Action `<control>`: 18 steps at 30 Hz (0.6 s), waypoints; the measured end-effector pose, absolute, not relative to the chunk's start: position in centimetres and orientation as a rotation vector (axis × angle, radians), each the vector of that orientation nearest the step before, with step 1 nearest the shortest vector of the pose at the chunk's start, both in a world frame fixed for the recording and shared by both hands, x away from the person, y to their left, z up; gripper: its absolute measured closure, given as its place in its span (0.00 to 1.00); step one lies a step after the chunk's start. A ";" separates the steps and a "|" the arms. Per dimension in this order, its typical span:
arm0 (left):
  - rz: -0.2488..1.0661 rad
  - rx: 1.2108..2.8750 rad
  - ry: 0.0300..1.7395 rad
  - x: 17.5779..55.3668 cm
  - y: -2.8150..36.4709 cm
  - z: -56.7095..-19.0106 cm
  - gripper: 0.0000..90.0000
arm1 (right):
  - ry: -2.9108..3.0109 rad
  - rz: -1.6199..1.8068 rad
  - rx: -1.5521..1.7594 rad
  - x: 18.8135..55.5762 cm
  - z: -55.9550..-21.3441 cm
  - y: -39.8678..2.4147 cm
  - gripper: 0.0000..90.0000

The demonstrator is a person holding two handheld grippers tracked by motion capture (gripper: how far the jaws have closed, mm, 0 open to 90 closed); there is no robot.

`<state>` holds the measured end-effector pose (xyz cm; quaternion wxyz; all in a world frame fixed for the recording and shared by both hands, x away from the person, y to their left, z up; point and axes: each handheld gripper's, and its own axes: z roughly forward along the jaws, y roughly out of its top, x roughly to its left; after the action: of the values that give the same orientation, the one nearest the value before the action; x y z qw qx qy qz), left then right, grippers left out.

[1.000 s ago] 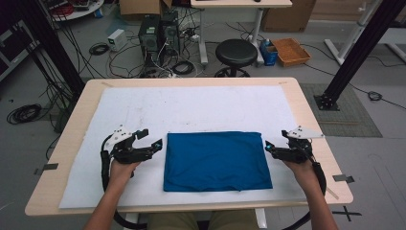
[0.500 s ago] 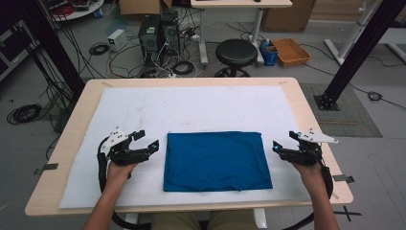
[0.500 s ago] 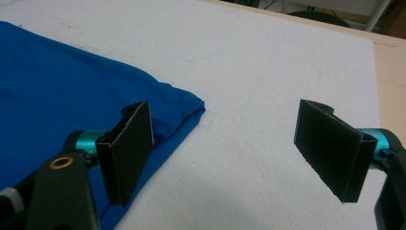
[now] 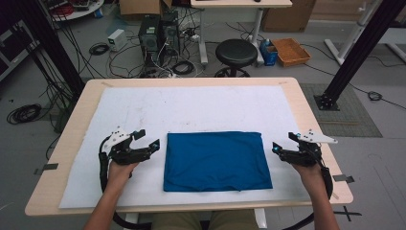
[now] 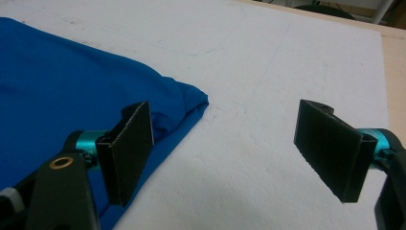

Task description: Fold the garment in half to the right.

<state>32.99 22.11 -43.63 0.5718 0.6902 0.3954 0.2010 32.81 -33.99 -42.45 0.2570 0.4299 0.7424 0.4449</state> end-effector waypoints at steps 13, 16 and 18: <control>0.424 1.643 0.988 33.1 21.5 -43.8 0.24 | 2.006 1.207 1.185 32.5 -42.6 -34.3 0.23; 0.405 1.672 0.997 33.0 21.0 -43.9 0.24 | 2.007 1.207 1.174 32.5 -42.4 -34.3 0.23; 0.376 1.692 1.010 32.7 20.6 -44.0 0.24 | 2.009 1.211 1.172 32.6 -42.5 -34.3 0.23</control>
<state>32.74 20.60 -44.00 0.5376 0.7111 0.4246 0.1582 32.62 -34.27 -42.50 0.2567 0.4320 0.7403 0.4465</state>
